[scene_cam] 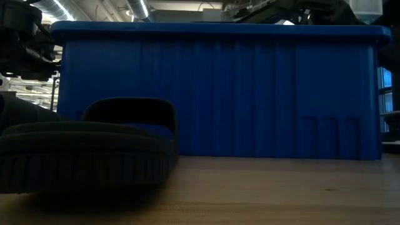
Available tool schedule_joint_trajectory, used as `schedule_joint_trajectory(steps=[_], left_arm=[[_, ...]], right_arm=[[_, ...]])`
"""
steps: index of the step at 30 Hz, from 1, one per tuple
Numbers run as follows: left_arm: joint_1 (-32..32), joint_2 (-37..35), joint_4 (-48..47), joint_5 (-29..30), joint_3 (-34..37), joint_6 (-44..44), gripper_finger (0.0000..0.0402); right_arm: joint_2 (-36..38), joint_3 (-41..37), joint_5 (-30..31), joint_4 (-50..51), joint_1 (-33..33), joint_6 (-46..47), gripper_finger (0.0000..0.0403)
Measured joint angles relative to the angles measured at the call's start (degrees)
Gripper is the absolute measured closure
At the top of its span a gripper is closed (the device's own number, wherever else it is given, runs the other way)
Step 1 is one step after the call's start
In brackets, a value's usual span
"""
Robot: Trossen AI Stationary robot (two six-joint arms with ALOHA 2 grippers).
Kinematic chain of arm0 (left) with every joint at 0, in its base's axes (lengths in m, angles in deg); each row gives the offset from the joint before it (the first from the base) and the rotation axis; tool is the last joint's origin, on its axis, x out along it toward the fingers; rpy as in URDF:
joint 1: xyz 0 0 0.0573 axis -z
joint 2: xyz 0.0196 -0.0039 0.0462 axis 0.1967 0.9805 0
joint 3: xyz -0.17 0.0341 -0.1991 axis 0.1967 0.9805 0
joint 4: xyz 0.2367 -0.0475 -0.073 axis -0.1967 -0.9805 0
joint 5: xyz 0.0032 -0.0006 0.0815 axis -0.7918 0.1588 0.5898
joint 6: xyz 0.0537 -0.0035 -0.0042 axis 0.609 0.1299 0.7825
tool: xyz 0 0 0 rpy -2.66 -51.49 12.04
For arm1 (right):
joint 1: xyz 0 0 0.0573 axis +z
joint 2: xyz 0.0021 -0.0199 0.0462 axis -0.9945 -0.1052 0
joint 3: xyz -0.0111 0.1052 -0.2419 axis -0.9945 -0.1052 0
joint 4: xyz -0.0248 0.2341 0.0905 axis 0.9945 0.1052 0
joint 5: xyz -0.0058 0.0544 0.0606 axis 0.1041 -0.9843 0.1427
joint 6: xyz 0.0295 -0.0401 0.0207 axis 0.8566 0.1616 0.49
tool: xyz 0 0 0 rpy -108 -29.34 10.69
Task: Pick and place slides into bin
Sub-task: Put the black slide in the blue bin
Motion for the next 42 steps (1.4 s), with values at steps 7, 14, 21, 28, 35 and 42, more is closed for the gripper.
schedule_joint_trajectory(steps=[7,14,21,28,35,42], left_arm=[[0.0,0.0,0.0,0.0,0.0,0.0,0.0153],[0.0,0.0,0.0,0.0,0.0,0.0,0.0153],[0.0,0.0,0.0,0.0,0.0,0.0,0.0153],[0.0,0.0,0.0,0.0,0.0,0.0,0.0153],[0.0,0.0,0.0,0.0,0.0,0.0,0.0153],[0.0,0.0,0.0,0.0,0.0,0.0,0.0153]], right_arm=[[-0.9,0.0,-0.1,-0.2,-0.5,0.0,0.0382],[-0.9,0.0,-0.6,-0.7,-1.2,0.1,0.0376],[-0.9,0.0,-1.0,-0.8,-1.2,1.4,0.0371],[-0.9,0.0,-3.8,-1.1,-1.4,1.3,0.0367],[-0.9,0.0,-4.1,-0.8,-1.8,2.9,0.0321],[-0.9,0.0,-4.1,-0.6,-1.9,2.9,0.0254]])
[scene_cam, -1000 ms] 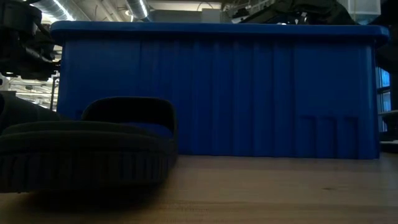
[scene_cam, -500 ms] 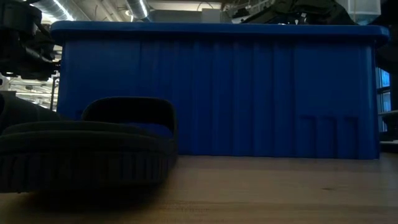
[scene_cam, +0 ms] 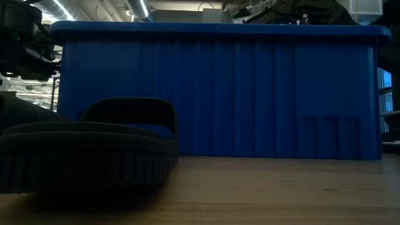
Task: Pick and place slides into bin
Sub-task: Put the black slide in the blue bin
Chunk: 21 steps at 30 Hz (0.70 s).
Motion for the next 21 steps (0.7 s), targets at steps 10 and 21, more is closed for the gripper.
schedule_joint_trajectory(steps=[10,21], left_arm=[[0.0,0.0,0.0,0.0,0.0,0.0,0.0153],[0.0,0.0,0.0,0.0,0.0,0.0,0.0153]], right_arm=[[0.0,0.0,-9.3,1.6,-0.7,3.3,0.0186],[0.2,0.1,-16.4,2.0,-2.8,12.2,0.0174]])
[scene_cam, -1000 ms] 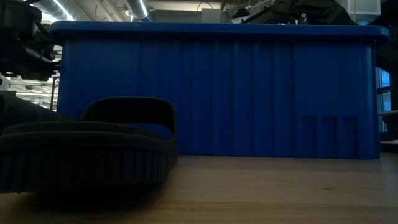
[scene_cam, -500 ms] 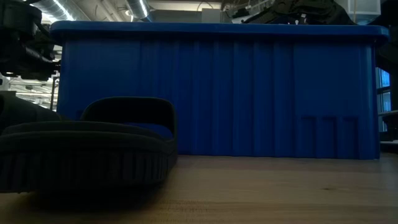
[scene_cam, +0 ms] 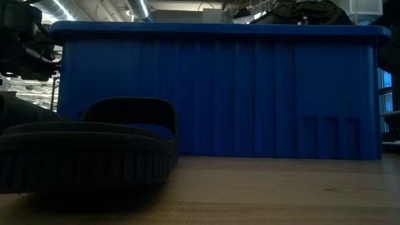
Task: Pick and place slides into bin
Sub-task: Put the black slide in the blue bin
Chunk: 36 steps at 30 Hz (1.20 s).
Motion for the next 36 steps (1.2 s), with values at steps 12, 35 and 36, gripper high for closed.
schedule_joint_trajectory(steps=[12,35,36], left_arm=[[0.0,0.0,0.0,0.0,0.0,0.0,0.0153],[0.0,0.0,0.0,0.0,0.0,0.0,0.0153],[0.0,0.0,0.0,0.0,0.0,0.0,0.0153]], right_arm=[[0.0,0.0,-1.0,-0.3,-1.2,5.9,0.0174],[0.0,5.9,-9.1,2.4,-1.9,-1.8,0.0079],[0.0,5.9,-9.1,2.8,-1.9,-2.0,0.0078]])
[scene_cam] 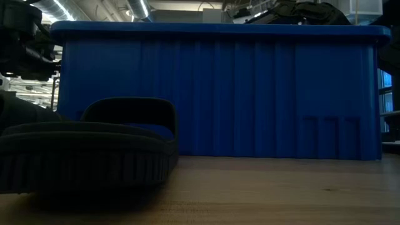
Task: Pick and place slides into bin
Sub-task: Put the black slide in the blue bin
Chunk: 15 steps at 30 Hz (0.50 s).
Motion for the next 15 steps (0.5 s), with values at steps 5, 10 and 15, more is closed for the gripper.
schedule_joint_trajectory(steps=[5,10,15], left_arm=[[0.0,0.0,0.0,0.0,0.0,0.0,0.0153],[0.0,0.0,0.0,0.0,0.0,0.0,0.0153],[0.0,0.0,0.0,0.0,0.0,0.0,0.0153]], right_arm=[[0.0,0.0,3.1,1.1,0.1,-0.2,0.0076],[0.0,0.0,4.5,1.2,-0.1,-0.9,0.0076],[0.0,0.0,4.9,1.2,-0.3,-1.2,0.0076]])
